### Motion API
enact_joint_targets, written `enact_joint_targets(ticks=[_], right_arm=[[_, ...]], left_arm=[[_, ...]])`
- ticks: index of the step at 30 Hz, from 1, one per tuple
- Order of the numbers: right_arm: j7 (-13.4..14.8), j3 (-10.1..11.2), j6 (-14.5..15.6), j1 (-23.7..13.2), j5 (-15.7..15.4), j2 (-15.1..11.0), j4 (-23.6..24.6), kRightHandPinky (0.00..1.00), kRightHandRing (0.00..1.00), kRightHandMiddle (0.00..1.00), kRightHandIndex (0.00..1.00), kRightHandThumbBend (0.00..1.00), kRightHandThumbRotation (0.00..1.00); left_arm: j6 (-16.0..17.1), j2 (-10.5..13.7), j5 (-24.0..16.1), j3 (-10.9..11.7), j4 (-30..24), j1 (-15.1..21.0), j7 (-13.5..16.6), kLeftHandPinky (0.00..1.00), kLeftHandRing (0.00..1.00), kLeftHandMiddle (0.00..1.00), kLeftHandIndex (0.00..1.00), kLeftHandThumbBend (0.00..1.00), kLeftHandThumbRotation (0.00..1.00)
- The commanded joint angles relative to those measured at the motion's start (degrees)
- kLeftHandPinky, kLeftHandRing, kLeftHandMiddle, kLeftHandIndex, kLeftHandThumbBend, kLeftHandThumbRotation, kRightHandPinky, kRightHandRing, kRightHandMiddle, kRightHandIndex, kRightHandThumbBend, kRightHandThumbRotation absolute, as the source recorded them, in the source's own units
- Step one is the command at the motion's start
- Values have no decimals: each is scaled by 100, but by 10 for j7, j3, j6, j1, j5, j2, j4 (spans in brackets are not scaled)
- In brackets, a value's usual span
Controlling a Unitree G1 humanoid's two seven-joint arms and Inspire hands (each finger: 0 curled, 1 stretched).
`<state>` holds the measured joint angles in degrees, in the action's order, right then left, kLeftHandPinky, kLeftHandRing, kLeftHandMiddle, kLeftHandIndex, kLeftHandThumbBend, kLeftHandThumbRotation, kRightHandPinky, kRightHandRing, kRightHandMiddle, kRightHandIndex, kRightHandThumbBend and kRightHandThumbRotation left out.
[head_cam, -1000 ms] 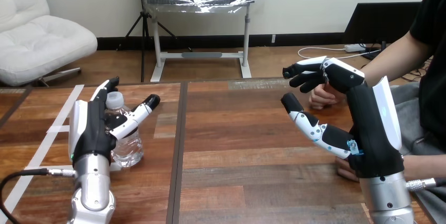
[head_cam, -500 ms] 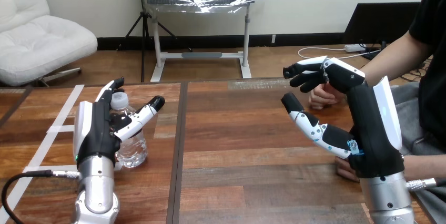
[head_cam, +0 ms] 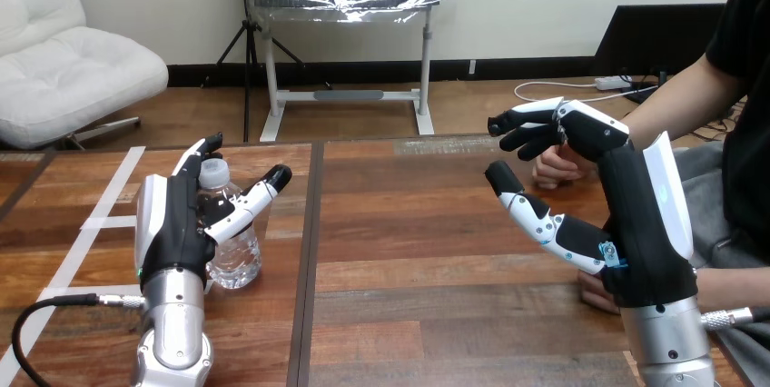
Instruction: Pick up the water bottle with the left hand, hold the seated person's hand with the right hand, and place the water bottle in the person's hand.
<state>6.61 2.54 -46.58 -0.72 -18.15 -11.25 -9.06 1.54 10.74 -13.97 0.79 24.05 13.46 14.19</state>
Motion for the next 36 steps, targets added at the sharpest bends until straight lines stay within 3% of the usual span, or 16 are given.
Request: enact_joint_targets(ticks=[1,16,28,36], right_arm=[[5,1,2,-27,-2,-2,27,49,56,63,58,46,1],[8,1,1,-29,-10,-3,29,49,56,63,58,46,0],[5,1,10,-25,-11,-2,38,49,57,64,58,46,0],[1,-1,8,-27,-3,-4,36,50,57,64,58,46,0]], left_arm=[[-4,-2,-4,-6,-26,5,-6,81,85,86,87,80,53],[-2,1,-12,-8,-16,8,-4,82,87,89,89,81,54],[6,2,-40,-10,5,15,34,86,91,93,91,81,52],[27,10,-59,-12,47,30,65,85,90,92,91,81,47]])
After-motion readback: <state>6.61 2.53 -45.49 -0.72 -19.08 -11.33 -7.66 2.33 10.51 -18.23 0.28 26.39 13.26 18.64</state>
